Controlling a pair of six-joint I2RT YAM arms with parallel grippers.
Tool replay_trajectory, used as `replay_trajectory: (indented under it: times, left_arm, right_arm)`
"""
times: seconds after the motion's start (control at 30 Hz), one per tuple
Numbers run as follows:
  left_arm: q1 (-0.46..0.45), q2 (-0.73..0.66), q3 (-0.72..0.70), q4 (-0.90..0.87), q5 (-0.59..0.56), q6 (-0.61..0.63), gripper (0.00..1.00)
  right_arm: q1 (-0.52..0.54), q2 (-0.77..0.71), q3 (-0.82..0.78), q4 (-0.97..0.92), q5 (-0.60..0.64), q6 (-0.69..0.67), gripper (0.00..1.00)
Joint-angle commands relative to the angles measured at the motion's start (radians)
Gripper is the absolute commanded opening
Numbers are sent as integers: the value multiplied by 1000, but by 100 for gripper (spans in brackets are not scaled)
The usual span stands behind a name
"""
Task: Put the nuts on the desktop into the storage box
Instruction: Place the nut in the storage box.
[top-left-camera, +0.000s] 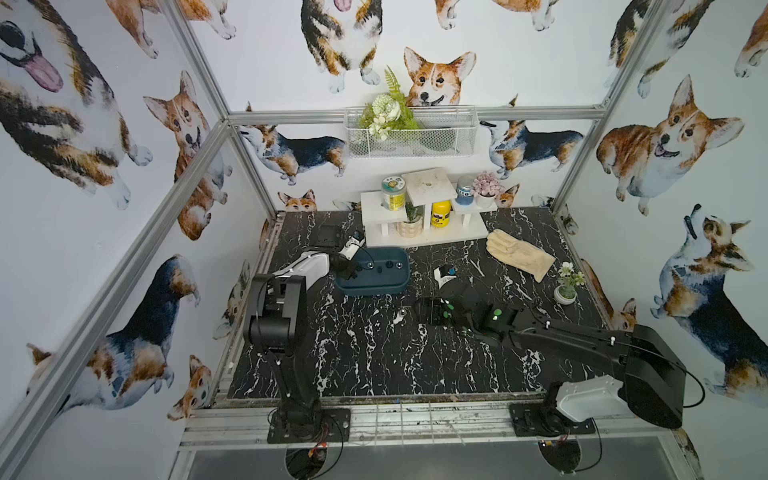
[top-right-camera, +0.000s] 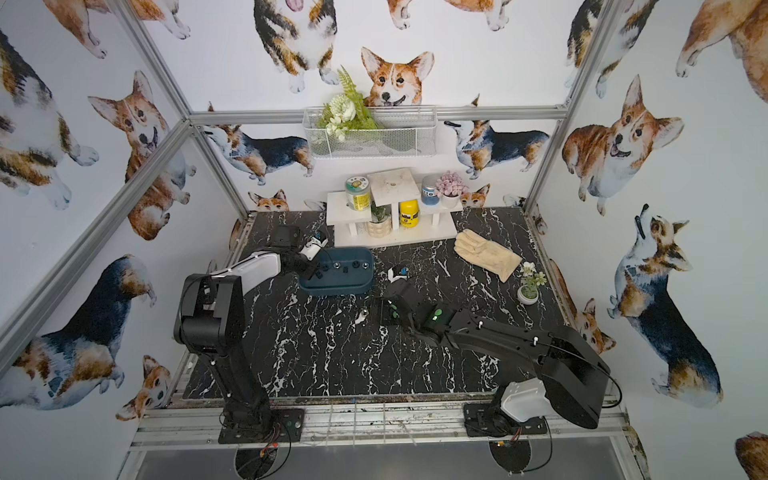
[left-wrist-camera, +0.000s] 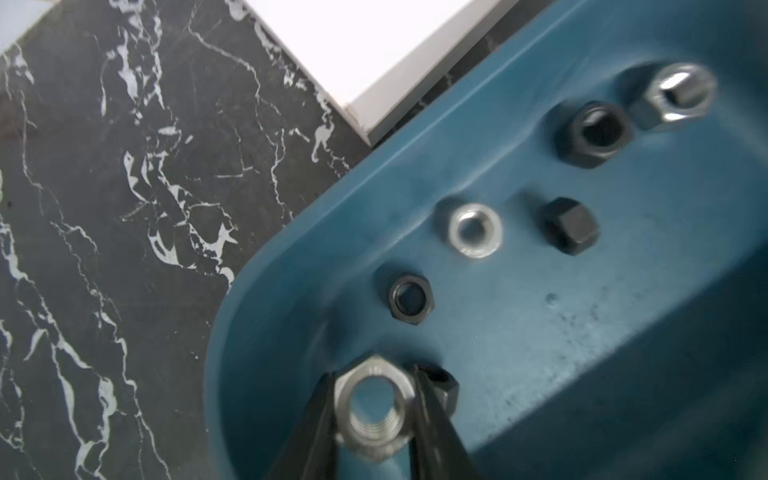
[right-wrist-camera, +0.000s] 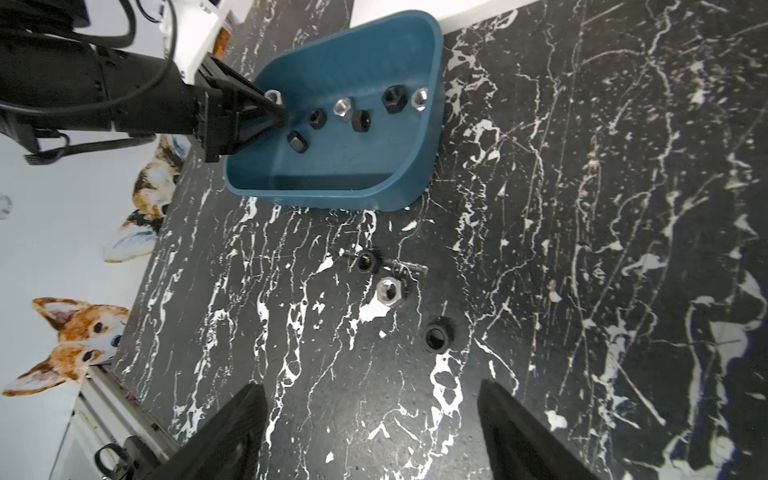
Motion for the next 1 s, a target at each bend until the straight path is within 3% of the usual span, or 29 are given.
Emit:
replay_trajectory:
  times: [0.0,0.47,0.63,0.77,0.97]
  left_arm:
    - [2,12,5,37,-24,-41,20]
    - [2,72,37,10,-13,-101,28]
    - [2,83,44,21,-10,-114,37]
    - [2,66,35,35,2,-122,45]
    - [2,-18,-6,37,47,-129,49]
  right_arm:
    - [5,28,2,-49,34,31,86]
    - [51,225,40,-71,41,59,81]
    - [53,276,53,-40,41,47,81]
    - [53,328,75,-34,55,40,70]
    - [54,403,127,-75,69,34,59]
